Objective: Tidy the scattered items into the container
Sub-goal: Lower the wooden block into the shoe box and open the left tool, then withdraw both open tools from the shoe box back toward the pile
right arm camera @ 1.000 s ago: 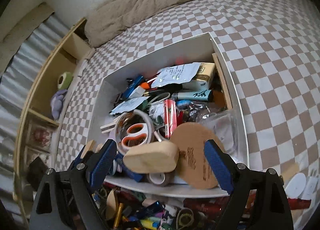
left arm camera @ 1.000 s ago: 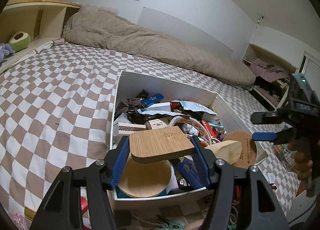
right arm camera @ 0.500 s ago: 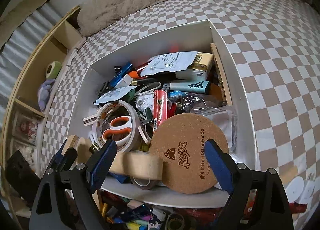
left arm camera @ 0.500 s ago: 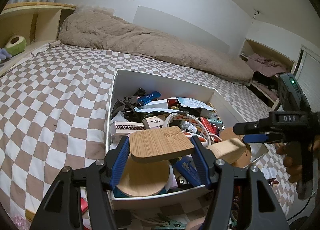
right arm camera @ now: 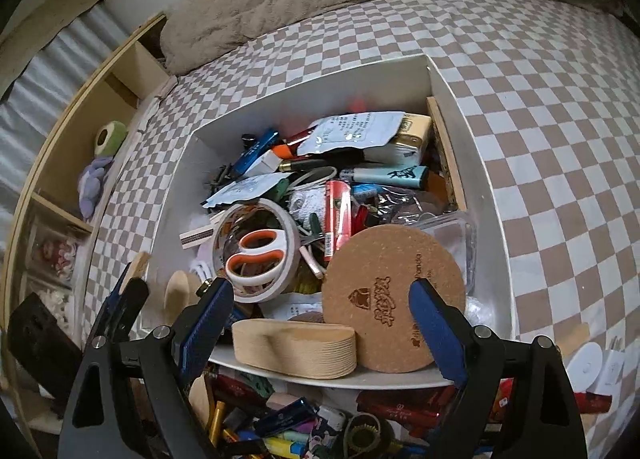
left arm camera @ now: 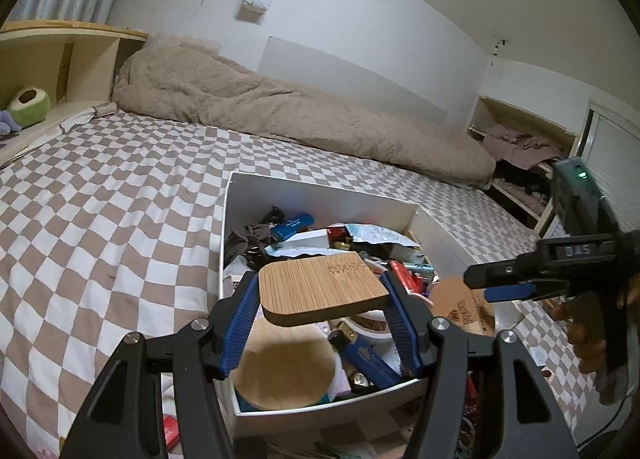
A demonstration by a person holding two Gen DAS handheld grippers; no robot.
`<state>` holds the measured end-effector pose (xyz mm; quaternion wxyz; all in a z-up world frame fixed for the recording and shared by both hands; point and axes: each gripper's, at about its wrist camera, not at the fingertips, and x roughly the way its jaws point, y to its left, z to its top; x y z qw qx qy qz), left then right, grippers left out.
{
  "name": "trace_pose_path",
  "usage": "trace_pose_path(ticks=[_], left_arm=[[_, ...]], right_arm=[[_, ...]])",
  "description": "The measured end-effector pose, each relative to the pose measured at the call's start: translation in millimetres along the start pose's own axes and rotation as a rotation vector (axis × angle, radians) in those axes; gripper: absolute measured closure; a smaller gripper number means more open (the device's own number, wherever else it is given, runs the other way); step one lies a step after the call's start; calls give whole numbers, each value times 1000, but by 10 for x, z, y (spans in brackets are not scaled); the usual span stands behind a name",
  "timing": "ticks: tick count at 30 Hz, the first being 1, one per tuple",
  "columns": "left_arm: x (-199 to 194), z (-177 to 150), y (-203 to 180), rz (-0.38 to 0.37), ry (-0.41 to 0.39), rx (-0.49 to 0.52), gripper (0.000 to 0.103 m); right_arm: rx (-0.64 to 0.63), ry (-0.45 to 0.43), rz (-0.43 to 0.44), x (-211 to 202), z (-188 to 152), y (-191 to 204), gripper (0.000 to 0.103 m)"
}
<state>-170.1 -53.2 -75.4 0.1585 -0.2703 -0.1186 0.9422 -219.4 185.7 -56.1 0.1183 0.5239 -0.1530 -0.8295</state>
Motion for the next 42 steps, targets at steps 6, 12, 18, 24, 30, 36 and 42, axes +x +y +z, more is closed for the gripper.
trace_pose_path(ticks=[6, 12, 18, 24, 30, 36, 42], left_arm=[[86, -2, 103, 37, 70, -40, 0], [54, 3, 104, 56, 75, -14, 0], [5, 36, 68, 49, 98, -6, 0], [-131, 110, -20, 41, 87, 1, 0], [-281, 179, -107, 47, 71, 4, 0], [-452, 242, -256, 56, 50, 41, 0], [-603, 244, -452, 67, 24, 91, 0]], right_arm=[[-53, 4, 6, -18, -6, 195, 14], [-70, 5, 22, -27, -19, 302, 14], [-61, -17, 22, -88, -56, 301, 14], [-30, -53, 34, -190, -116, 222, 14], [-69, -138, 2, -371, -270, 219, 14], [-138, -214, -46, -560, -455, 247, 14], [-189, -316, -113, -789, -648, 259, 14]])
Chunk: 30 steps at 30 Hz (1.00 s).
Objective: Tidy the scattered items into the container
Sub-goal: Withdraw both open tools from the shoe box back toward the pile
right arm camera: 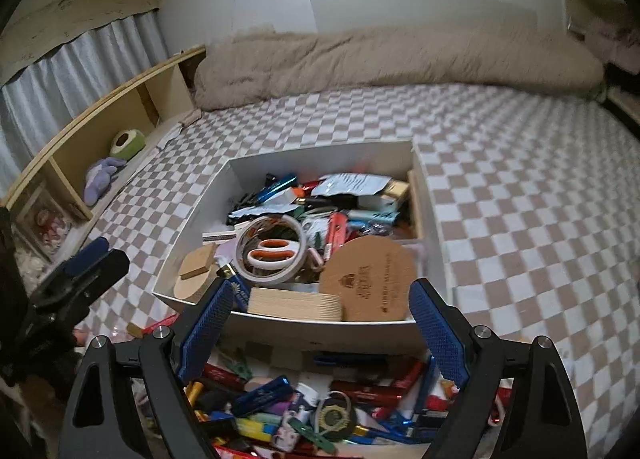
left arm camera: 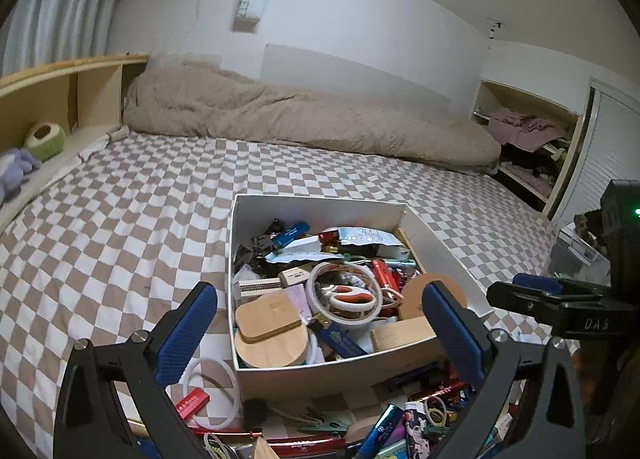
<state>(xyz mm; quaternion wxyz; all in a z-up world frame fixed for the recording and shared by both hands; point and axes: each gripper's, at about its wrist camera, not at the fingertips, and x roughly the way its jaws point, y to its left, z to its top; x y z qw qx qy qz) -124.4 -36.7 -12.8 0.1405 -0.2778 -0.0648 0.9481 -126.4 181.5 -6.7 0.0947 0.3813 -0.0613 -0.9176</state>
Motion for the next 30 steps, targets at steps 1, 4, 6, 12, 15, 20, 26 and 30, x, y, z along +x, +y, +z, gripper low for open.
trace_pose_path(ticks=[1, 4, 6, 12, 15, 20, 26, 30], left_arm=[[-22, -6, -32, 5, -1, 8, 0], [-88, -30, -112, 16, -3, 29, 0], [-124, -45, -146, 17, -5, 36, 0], [-155, -75, -215, 13, -1, 36, 0], [-169, -85, -252, 9, -6, 47, 0], [-172, -112, -249, 18, -9, 55, 0], [-189, -129, -216, 17, -16, 32, 0], [-182, -152, -194, -14, -3, 1, 0]], right_arm=[[-8, -10, -4, -33, -16, 4, 14], [-33, -58, -28, -161, -84, 9, 13], [-61, -98, -53, -244, -131, 19, 0], [-93, -165, -81, -381, -198, -18, 0], [-108, -186, -90, -437, -234, -22, 0], [-122, -217, -102, -522, -290, -41, 0], [-117, -259, -108, -592, -365, -111, 0], [-86, -296, -102, -628, -456, -215, 0]])
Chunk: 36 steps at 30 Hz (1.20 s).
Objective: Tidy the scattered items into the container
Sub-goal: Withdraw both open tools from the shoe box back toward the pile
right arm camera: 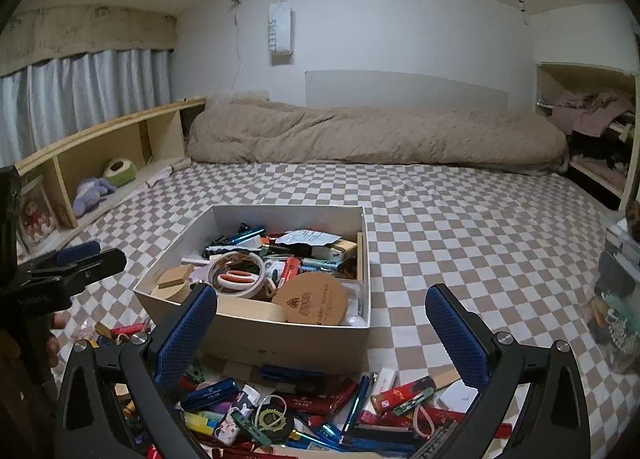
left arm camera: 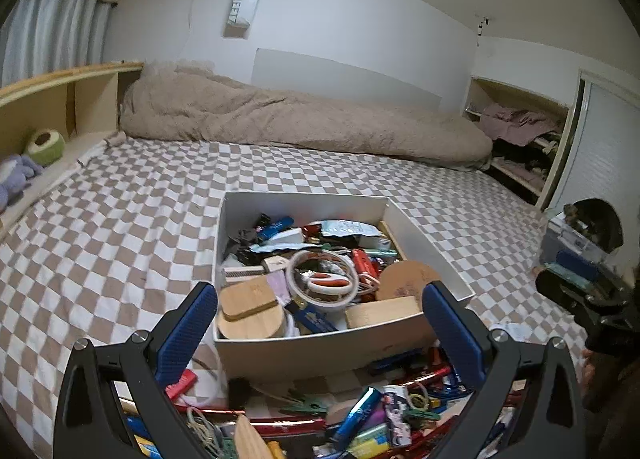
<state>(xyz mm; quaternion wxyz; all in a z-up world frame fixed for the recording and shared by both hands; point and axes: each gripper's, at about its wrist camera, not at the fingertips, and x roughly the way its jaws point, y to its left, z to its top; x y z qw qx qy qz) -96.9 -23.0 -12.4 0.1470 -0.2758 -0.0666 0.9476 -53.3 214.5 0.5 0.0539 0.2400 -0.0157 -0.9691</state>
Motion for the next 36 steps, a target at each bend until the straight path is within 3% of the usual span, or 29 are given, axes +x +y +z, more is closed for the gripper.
trace_pose_path(ticks=[12, 26, 36], left_arm=[[-13, -118, -95, 47, -18, 19, 0], [-34, -483, -43, 67, -12, -84, 0], [-126, -792, 87, 147, 0, -96, 0]], right_arm=[[121, -75, -2, -182, -402, -392, 0], [84, 1, -77, -182, -895, -549, 0], [38, 73, -76, -109, -1126, -506, 0]])
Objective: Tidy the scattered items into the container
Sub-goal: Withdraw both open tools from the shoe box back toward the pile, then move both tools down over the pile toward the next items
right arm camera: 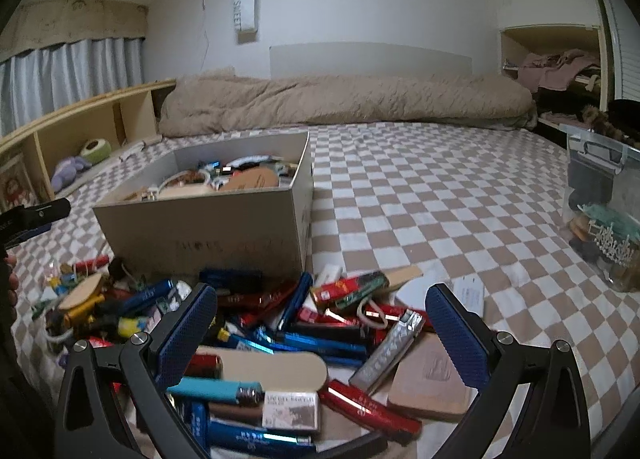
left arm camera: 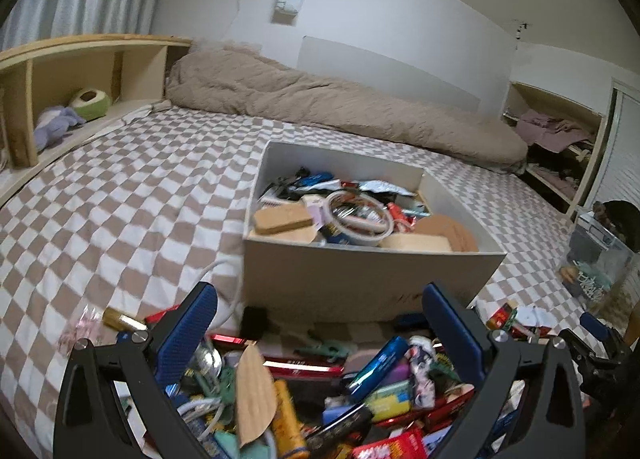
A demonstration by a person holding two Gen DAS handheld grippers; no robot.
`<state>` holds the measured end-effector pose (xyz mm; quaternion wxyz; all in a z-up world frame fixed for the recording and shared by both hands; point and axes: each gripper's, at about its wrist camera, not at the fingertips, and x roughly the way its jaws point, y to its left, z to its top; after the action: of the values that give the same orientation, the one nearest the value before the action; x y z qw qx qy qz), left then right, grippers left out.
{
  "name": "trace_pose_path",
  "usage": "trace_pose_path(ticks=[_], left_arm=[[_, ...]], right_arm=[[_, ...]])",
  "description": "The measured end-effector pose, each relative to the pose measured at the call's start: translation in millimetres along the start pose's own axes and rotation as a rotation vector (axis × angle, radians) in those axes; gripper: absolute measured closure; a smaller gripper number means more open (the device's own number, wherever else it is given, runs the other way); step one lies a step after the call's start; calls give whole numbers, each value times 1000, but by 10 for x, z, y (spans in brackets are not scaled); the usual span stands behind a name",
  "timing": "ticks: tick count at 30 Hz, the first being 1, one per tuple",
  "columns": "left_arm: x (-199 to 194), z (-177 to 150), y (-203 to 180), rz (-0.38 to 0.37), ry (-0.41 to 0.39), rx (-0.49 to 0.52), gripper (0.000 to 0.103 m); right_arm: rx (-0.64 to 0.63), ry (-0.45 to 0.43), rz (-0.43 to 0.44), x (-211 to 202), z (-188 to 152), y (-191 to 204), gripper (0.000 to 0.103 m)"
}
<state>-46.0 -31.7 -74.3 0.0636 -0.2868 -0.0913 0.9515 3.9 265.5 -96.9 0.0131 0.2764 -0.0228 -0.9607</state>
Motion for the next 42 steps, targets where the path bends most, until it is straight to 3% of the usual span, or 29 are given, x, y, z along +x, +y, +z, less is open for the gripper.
trace_pose_path(ticks=[10, 21, 32, 38, 42], left_arm=[[-66, -387, 344, 17, 107, -118, 0], [-211, -738, 301, 20, 172, -74, 0], [-342, -1154, 143, 164, 227, -85, 0], [-227, -1335, 190, 201, 300, -126, 0], [-165, -1401, 120, 250, 294, -91, 0]], right_arm=[[-29, 94, 8, 12, -257, -89, 0], [-83, 181, 50, -51, -494, -220, 0], [-80, 313, 120, 53, -688, -265, 0], [-103, 374, 197, 104, -680, -330, 0], [-73, 427, 259, 215, -669, -421, 0]])
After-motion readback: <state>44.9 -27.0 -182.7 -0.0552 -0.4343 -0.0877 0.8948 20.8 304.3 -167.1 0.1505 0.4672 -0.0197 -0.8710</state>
